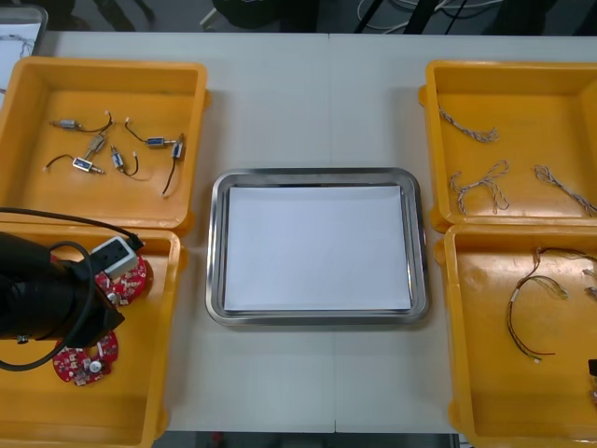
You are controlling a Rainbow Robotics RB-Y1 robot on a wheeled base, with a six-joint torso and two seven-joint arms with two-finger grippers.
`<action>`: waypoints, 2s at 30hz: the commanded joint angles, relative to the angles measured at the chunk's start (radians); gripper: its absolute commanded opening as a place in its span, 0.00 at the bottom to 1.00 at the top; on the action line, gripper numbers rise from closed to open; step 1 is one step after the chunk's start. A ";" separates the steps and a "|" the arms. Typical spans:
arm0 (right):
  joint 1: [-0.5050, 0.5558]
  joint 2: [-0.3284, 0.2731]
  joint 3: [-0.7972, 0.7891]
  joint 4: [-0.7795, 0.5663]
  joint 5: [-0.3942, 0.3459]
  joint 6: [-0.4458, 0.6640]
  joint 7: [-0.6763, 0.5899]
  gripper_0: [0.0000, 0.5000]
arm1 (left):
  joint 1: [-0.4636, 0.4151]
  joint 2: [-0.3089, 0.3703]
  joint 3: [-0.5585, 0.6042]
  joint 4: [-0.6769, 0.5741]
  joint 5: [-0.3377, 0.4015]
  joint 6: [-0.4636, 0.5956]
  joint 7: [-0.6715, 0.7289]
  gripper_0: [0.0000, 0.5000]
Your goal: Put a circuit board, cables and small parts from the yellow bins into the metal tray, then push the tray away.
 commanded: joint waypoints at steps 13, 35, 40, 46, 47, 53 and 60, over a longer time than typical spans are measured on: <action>0.027 -0.029 0.047 0.106 -0.033 -0.121 0.197 1.00 | 0.034 0.042 -0.062 0.031 -0.040 -0.047 -0.116 1.00; 0.027 -0.029 0.111 0.210 -0.031 -0.213 0.217 1.00 | 0.081 0.035 -0.063 0.055 -0.092 -0.063 -0.102 1.00; 0.027 -0.029 0.116 0.210 -0.031 -0.214 0.210 1.00 | 0.081 0.022 -0.073 0.075 -0.094 -0.074 -0.106 1.00; 0.027 -0.029 0.125 0.215 -0.017 -0.228 0.216 1.00 | 0.074 0.022 -0.097 0.088 -0.106 -0.105 -0.107 1.00; 0.027 -0.029 0.127 0.220 -0.016 -0.234 0.217 1.00 | 0.074 0.022 -0.099 0.086 -0.106 -0.103 -0.109 1.00; 0.027 -0.029 0.140 0.232 -0.011 -0.257 0.220 1.00 | 0.071 0.022 -0.103 0.084 -0.106 -0.119 -0.112 1.00; 0.028 -0.030 0.145 0.247 -0.008 -0.265 0.223 1.00 | 0.064 0.016 -0.103 0.083 -0.104 -0.119 -0.115 1.00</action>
